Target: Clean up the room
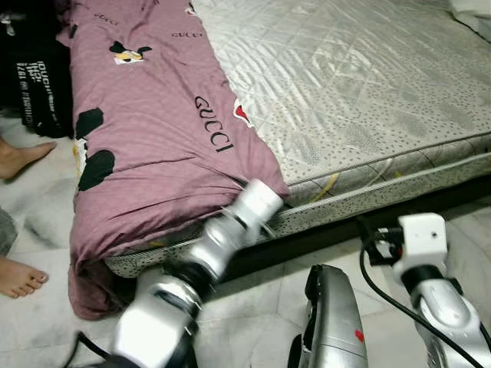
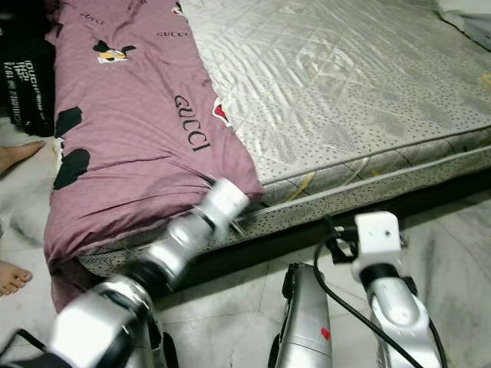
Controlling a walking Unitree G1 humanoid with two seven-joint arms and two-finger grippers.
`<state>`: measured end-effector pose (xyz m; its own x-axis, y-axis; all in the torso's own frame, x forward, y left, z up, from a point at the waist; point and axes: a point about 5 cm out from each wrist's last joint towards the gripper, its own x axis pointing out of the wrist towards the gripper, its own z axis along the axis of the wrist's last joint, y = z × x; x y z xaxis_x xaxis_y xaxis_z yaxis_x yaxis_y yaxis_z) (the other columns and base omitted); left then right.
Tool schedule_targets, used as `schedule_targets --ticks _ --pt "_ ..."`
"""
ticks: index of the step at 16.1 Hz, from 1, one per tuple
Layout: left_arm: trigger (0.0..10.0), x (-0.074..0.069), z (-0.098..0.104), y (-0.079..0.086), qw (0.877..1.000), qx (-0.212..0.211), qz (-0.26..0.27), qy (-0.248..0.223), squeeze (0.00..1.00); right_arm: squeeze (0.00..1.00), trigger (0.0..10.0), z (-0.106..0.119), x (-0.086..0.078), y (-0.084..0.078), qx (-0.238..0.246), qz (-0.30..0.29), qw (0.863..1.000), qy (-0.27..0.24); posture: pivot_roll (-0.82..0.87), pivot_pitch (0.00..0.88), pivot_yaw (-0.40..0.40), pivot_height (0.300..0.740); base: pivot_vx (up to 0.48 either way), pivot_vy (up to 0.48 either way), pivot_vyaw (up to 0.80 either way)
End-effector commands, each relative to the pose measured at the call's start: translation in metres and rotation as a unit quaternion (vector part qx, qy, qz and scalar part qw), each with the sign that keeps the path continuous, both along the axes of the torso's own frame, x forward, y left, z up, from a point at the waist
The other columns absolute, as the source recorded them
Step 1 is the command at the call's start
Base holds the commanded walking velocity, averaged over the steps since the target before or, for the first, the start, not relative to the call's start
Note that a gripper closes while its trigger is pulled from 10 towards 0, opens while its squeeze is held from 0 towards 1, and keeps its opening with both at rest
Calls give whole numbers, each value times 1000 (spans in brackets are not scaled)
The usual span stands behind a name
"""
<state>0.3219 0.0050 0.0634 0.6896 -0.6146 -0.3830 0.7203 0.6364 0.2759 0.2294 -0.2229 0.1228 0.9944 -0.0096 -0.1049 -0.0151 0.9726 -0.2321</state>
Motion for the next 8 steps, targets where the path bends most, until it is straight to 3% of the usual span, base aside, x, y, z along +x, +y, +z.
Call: schedule_targets --ticks 1,2,3,8 --pt "10000 -16 -15 -13 999 9 -35 37 0 0 10000 -5 -3 -3 0 -7 1000 13 -202 116 -20 474 0 0 0" --pt "10000 -29 -18 -28 997 -15 -65 42 0 0 10000 -6 3 1 3 -3 1000 9 -187 97 -18 474 0 0 0" --pt "10000 -31 -15 -32 996 -32 -70 38 0 0 10000 -6 6 2 5 -1 1000 8 -183 89 -15 474 0 0 0" --pt "10000 -12 14 -31 995 -70 -65 -21 0 0 10000 -6 15 8 11 0 1000 -2 -168 62 0 474 0 0 0"
